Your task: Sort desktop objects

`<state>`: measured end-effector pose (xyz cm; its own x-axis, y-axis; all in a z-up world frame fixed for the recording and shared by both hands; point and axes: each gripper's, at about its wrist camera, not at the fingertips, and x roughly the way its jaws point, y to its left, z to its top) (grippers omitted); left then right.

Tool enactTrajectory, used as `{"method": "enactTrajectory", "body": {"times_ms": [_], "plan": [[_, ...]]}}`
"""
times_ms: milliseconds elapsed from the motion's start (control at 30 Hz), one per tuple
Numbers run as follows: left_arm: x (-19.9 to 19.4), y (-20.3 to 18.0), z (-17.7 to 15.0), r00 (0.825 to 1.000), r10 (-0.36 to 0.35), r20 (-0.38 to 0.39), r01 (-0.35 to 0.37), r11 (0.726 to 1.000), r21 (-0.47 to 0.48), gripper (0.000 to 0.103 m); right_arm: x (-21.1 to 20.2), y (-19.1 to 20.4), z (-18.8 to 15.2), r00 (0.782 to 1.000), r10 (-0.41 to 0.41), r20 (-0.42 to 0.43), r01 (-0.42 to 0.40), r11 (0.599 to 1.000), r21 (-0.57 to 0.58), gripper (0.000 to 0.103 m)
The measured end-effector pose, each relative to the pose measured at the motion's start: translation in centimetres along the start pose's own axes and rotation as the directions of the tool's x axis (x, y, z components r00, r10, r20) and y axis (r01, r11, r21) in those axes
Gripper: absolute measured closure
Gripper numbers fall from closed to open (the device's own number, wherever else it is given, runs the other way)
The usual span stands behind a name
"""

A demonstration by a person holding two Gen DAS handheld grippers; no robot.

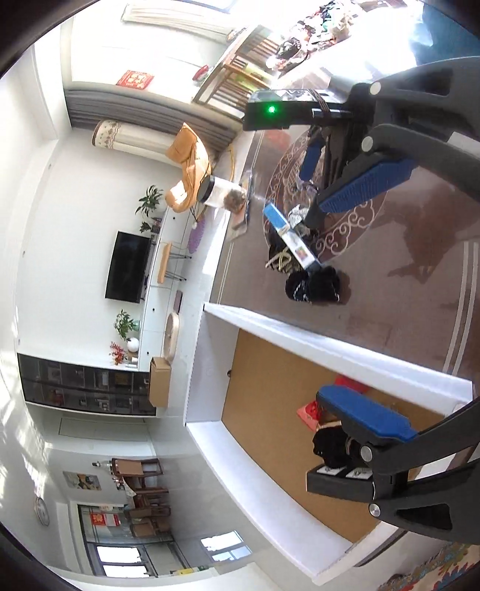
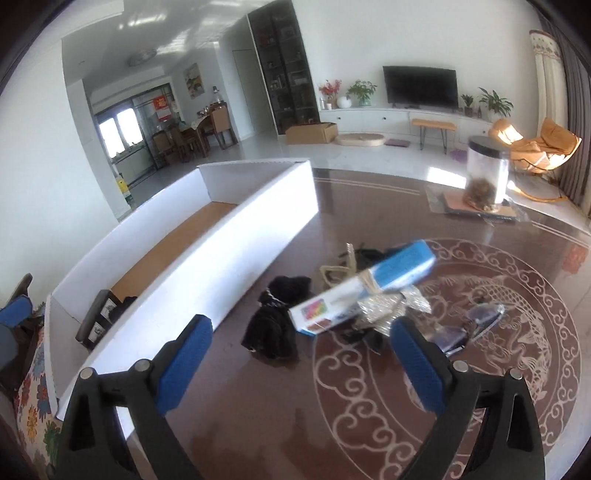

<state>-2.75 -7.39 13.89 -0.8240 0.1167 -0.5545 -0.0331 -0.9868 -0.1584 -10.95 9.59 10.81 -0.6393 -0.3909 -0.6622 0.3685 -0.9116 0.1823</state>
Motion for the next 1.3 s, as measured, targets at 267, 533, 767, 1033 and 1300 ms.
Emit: {"method": "enactTrajectory", "body": {"times_ms": [267,533,767,1033,1300], "plan": [[3.8,-10.0,-5.1,0.989,-0.076,-0.123,0.1,0.975,0.199,0.0,-4.2,-9.8,-7.9,0.984,-0.137,-0.11,0.148,0.984,0.101,0.006],[9.0,-11.5,-10.9,0.96,-0.013,-0.28,0.084,0.966,0.243,0.0,-3.8,-10.5,-10.0,0.978,-0.147,-0.146,0.162,0.982,0.099,0.006],[11.1,-9.0,-12.1,0.949,0.049,-0.312,0.019,0.977,0.211,0.0,-2.6,-9.9,-10.7,0.972,-0.164,-0.17,0.176,0.983,0.055,0.006],[12.5,-6.7,-12.3,0.941,0.066,-0.332,-0.018,0.989,0.146,0.0,-2.0,-9.1,-11.0,0.966,-0.187,-0.176,0.192,0.981,0.012,0.003],[12.7,-6.6,-12.3,0.938,0.077,-0.338,-0.027,0.988,0.151,0.0,-1.5,-8.7,-11.0,0.96,-0.204,-0.191,0.204,0.979,-0.017,0.0]]}}
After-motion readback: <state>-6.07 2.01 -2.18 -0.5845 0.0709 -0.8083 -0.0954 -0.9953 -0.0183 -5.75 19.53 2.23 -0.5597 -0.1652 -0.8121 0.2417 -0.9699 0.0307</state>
